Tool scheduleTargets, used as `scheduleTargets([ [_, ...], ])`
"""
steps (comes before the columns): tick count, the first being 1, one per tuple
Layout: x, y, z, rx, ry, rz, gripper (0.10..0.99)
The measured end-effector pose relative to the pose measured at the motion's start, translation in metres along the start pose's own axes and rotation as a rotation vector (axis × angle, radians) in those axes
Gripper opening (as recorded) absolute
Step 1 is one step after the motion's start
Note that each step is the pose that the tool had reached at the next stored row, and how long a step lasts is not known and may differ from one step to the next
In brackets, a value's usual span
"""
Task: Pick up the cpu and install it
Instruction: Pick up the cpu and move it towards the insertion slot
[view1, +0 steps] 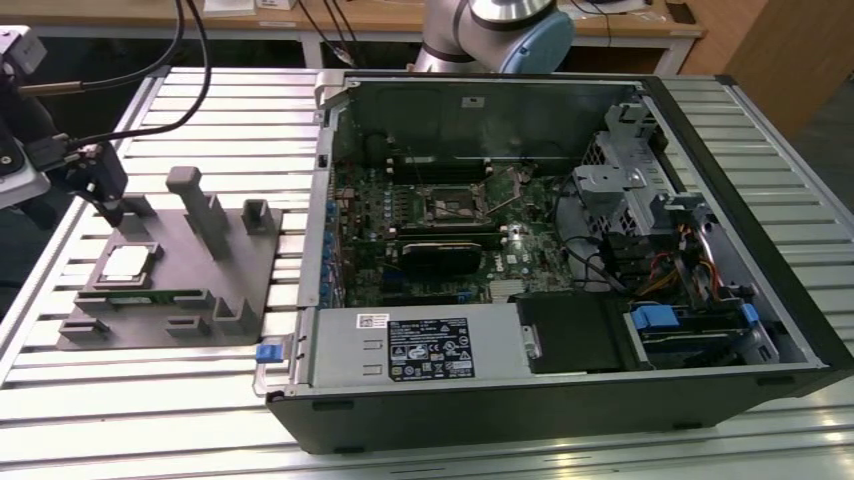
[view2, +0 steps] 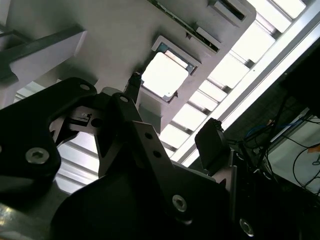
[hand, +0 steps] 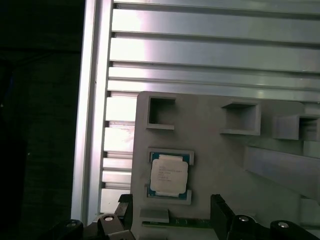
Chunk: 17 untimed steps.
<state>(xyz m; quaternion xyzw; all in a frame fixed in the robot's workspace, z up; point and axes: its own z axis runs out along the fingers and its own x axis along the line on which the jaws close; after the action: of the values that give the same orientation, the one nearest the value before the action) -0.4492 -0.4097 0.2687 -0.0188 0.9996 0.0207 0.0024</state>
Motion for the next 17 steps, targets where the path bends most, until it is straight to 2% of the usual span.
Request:
scheduleTargets([
  [8, -0.0001, -0.0002, 0.0058, 0.0, 0.0001, 0.0, 0.718],
  [17, -0.0013, -0.001, 0.021, 0.0, 0.0001, 0.0, 0.718],
])
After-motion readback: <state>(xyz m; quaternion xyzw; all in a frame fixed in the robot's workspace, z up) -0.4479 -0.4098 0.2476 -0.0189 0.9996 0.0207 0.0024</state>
